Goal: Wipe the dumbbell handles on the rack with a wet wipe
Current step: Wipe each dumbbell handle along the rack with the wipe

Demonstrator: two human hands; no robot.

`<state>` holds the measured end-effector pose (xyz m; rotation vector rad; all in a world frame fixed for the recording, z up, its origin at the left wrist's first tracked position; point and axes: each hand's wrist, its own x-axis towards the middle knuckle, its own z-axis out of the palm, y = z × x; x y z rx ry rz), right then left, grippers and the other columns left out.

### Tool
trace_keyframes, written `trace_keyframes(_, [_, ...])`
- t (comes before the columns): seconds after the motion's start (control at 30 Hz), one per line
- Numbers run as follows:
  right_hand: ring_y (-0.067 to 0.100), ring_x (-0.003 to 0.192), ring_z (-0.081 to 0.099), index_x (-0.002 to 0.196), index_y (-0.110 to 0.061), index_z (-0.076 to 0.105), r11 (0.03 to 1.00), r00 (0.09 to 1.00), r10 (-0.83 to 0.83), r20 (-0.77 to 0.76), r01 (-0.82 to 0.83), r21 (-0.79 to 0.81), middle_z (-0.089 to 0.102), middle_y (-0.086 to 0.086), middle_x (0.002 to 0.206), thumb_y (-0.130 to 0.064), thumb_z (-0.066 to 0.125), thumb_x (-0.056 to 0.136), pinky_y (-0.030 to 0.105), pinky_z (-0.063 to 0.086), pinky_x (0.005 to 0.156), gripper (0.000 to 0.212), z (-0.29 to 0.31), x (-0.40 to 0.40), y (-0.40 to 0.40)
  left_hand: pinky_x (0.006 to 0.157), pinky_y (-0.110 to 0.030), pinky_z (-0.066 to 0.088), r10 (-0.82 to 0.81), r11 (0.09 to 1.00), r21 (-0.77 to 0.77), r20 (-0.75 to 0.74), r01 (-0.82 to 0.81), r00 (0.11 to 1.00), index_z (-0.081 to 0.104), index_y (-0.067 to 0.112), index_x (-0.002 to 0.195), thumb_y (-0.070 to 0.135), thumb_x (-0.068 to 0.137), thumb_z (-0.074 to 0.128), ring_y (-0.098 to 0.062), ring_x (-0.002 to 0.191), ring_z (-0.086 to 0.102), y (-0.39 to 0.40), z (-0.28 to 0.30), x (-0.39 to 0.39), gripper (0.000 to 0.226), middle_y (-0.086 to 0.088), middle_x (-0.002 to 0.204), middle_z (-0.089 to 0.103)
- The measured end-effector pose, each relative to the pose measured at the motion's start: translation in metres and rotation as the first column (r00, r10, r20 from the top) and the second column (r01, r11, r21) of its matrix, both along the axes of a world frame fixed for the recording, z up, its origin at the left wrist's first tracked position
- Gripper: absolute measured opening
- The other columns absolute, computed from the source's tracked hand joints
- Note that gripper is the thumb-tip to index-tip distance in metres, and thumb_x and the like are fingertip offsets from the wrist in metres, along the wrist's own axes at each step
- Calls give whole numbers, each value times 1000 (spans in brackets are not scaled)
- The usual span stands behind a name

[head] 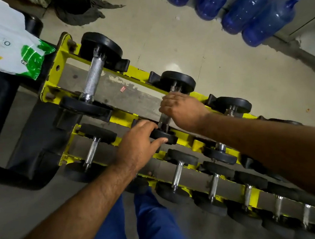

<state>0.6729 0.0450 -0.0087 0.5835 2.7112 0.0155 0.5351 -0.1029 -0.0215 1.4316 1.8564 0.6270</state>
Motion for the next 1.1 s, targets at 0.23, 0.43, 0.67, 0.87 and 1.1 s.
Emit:
trace_keyframes(0.23, [25,106,62,104,-18,71,997,997,65,43,-63,-54,70,2,106,-11,49,86,38,43,102,30,1,-9,3,80,-37,53,-14,1000,-8,-17,13,1000,64,15,111,44,85,71,-19,98,60,0,8,3,40,1,113,59])
trace_keyframes(0.43, [26,111,63,109,-12,74,992,988,40,-149,-57,-111,72,6,112,-16,43,89,36,38,108,37,-4,7,-9,79,-39,54,-18,1000,-7,-14,17,1000,64,14,109,44,86,71,-19,97,60,0,6,2,39,1,111,59])
trace_keyframes(0.67, [27,105,63,104,-12,73,990,996,6,-87,-18,-141,72,6,104,-19,41,85,42,43,104,38,-3,-2,0,82,-37,55,-43,999,-20,-20,43,999,62,15,115,44,87,69,-17,101,59,1,6,1,41,1,117,58])
trace_keyframes(0.87, [25,117,62,115,-14,73,998,988,-54,-146,46,-53,71,6,117,-9,56,91,39,40,110,30,1,7,18,81,-35,56,-29,1000,-7,-16,29,999,61,15,114,44,87,69,-17,99,60,-2,3,2,40,1,117,57])
trace_keyframes(1.1, [24,120,60,116,-16,73,991,978,-28,-208,0,-135,70,4,120,-11,56,92,38,39,111,30,-1,17,11,80,-38,54,-44,999,-17,-17,44,999,62,14,113,44,87,69,-21,97,61,0,8,1,40,0,115,58])
